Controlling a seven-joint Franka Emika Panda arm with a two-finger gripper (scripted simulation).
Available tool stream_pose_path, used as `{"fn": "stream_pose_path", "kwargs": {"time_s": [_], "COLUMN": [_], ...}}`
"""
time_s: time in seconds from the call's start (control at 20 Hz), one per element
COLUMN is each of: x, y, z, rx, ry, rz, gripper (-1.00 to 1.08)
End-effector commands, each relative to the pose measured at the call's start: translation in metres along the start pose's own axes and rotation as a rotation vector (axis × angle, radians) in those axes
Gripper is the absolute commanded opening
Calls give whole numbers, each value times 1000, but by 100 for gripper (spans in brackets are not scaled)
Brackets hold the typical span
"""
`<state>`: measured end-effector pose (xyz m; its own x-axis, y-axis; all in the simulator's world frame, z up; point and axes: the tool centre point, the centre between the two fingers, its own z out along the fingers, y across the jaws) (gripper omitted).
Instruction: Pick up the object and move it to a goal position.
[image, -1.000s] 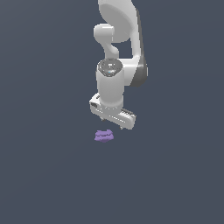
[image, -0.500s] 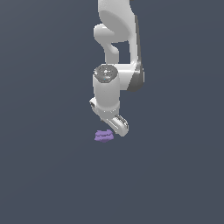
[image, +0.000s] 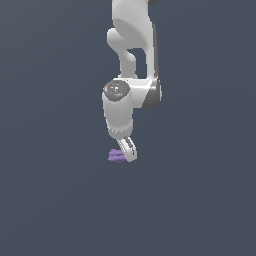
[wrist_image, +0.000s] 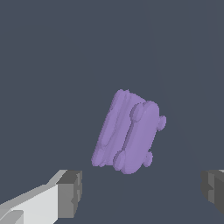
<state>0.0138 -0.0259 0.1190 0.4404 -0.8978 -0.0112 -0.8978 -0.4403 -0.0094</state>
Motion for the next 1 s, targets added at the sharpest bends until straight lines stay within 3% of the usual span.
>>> {"fn": "stream_pose_path", "kwargs": {"time_s": [0.0,0.45,0.95], "x": [3,13,16], "y": [1,5,7], "z": [4,14,18], "rx": [-2,-6,-7], "ry": [2,9,13], "rz": [77,278,355], "gripper": [100,100,100]}}
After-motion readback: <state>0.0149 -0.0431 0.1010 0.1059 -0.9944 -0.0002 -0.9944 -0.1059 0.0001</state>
